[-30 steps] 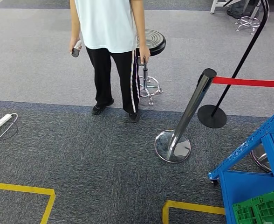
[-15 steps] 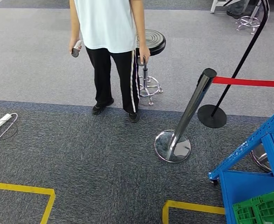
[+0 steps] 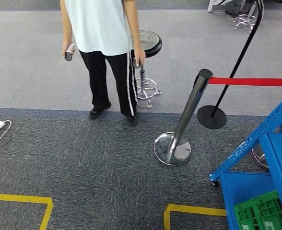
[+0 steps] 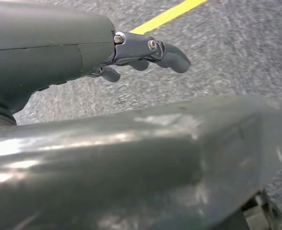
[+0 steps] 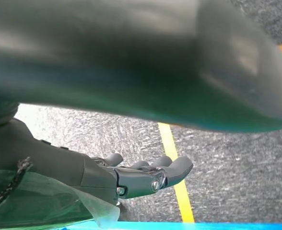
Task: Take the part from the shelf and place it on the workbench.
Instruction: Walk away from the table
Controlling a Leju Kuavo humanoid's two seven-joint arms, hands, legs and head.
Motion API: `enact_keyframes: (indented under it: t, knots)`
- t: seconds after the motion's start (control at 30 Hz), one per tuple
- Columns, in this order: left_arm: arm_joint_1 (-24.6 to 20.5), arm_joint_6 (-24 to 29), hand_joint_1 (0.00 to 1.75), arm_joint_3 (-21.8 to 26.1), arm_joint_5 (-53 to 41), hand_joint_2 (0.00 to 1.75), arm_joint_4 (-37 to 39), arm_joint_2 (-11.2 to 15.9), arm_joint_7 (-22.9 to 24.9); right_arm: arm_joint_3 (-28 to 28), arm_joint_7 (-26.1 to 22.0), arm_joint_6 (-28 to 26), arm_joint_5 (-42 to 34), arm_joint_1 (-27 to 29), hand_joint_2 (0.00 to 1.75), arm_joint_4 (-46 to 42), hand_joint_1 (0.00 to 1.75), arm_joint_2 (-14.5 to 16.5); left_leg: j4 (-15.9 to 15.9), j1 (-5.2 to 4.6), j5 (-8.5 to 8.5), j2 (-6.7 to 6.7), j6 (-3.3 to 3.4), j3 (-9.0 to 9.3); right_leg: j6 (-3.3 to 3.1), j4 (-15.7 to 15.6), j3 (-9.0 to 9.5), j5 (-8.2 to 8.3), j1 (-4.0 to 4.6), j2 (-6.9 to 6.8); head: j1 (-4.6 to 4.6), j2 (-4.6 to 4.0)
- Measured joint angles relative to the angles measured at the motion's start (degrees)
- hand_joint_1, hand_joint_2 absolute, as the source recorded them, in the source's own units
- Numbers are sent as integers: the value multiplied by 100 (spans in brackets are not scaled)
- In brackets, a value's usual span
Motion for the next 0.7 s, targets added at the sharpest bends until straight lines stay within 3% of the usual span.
enact_keyframes:
  t: [0.07, 0.17, 0.23, 0.3, 0.37, 0.4, 0.43, 0.47, 0.53, 0.6, 0.67, 0.7]
  knots:
    - [-4, 7, 0, -1, -3, 0, 2, 19, 3, 2, 2, 2, 0, -25, 0, 16, 0, 13, 204, -3, -141, 64, -107, -43, -28, -278, 144, 40, -20, -115, 1, 0]
    - [-16, 14, 0, 0, -1, 0, 6, 29, 19, 0, 6, 1, 0, -27, 0, 22, 0, 10, 311, 8, -233, 100, -162, -40, -215, -185, 94, -25, -9, 11, -59, 0]
    - [-20, 11, 0, 1, 3, 0, 7, 22, 26, 0, 8, 0, -1, -25, 0, 21, 0, 9, 532, 46, -455, -94, -184, -105, -297, -174, 93, -4, 11, 114, -72, 0]
    - [-22, 11, 0, 0, 2, 0, 7, 14, 33, 1, 7, 0, -1, -35, 0, 21, 0, 9, 1204, 57, -888, -345, -160, -379, -358, -179, 74, 29, 54, 237, -91, 0]
    - [-18, 13, 0, 0, 2, 0, 7, 14, 45, 1, 7, 0, -1, -34, 0, 21, 0, 9, 1915, 21, -1160, -426, -87, -705, -383, -181, 52, 44, 110, 389, -98, 0]
    - [-15, 13, 0, 1, 2, 0, 8, 14, 49, 1, 7, 0, -1, -29, 0, 21, 0, 9, 2025, -12, -1126, -446, -38, -773, -389, -181, 49, 48, 133, 474, -98, 0]
    - [-13, 13, 0, 1, 2, 0, 7, 14, 51, 1, 7, 0, -1, -26, 0, 21, 0, 9, 1913, -50, -976, -472, 15, -746, -394, -181, 52, 51, 148, 564, -96, 0]
    - [-12, 13, 0, 1, 2, 0, 7, 14, 51, 1, 7, 0, -1, -26, 0, 21, 0, 9, 1596, -93, -738, -534, 71, -629, -399, -182, 58, 54, 154, 656, -97, 0]
    - [-11, 15, 0, 0, 1, 0, 6, 20, 51, 1, 7, 1, 0, -32, 0, 22, 0, 17, 832, -160, -310, -819, 183, -335, -397, -187, 58, 66, 143, 821, -96, 0]
    - [-10, 17, 0, 0, -1, 0, 6, 31, 53, 1, 7, 2, 5, -34, 0, 24, 0, 27, 469, -195, -168, -1022, 251, -197, -352, -197, 23, 96, 106, 969, -107, 0]
    - [-23, 20, 0, 1, -4, 0, 6, 32, 56, 0, 12, 1, 14, -17, 0, 25, 0, 31, 348, -191, -138, -939, 268, -160, -281, -229, -20, 138, 79, 1086, -119, 0]
    - [-33, 20, 0, 1, -5, 0, 6, 27, 57, -1, 15, -1, 18, -6, 0, 25, 0, 30, 249, -180, -101, -860, 263, -128, -266, -215, -60, 122, 89, 1012, -119, 0]
